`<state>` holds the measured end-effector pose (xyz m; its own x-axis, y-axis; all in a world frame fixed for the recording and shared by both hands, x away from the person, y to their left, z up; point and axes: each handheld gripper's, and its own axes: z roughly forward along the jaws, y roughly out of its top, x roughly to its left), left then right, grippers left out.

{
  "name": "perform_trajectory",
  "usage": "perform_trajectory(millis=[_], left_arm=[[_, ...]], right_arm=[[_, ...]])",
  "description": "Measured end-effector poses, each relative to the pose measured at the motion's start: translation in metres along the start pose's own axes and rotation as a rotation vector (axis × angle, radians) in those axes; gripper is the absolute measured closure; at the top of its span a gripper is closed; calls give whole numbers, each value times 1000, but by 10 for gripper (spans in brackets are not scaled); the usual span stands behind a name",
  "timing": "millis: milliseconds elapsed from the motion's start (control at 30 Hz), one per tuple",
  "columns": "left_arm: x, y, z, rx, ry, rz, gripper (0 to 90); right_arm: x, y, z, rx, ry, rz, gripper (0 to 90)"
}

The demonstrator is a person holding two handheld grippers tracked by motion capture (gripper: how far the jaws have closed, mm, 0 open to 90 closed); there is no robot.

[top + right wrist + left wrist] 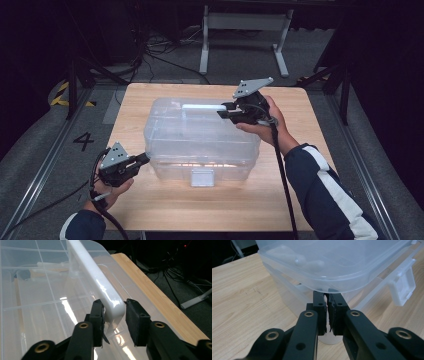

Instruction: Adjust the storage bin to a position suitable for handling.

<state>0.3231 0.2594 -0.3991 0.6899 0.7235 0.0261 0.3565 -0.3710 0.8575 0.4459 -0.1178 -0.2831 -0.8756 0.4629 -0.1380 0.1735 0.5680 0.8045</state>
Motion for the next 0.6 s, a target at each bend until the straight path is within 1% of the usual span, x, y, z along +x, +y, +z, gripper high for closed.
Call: perform_trajectory(millis=[67,133,200,233,267,300,433,500,533,567,600], left_arm=[[0,0,0,-4,2,0,858],[0,1,0,0,3,4,862],[1,1,0,-5,6,7,867],[0,1,0,-7,6,5,868],[1,2,-1,-6,9,9,871],[0,2,-1,-7,9,3,873],[2,5,-2,-19,8,6,882],[2,6,-3,-27,8,1,884],[3,7,-3,-26,9,9,883],[3,7,-3,-26,9,9,883],[2,7,-3,-28,11,5,883]], right_arm=[[0,-1,-2,-5,-13,0,628],[0,-2,-6,-5,-27,-2,613],[0,-5,-12,-20,-43,2,581],[-2,-7,-18,-37,-52,8,566],[-3,-10,-22,-48,-59,10,558],[-4,-12,-27,-59,-68,11,549],[-7,-25,-43,-65,-114,9,517],[-10,-31,-51,-81,-124,26,512],[-11,-35,-56,-92,-134,30,510],[-11,-35,-56,-92,-134,30,510],[-12,-38,-60,-102,-143,32,509]])
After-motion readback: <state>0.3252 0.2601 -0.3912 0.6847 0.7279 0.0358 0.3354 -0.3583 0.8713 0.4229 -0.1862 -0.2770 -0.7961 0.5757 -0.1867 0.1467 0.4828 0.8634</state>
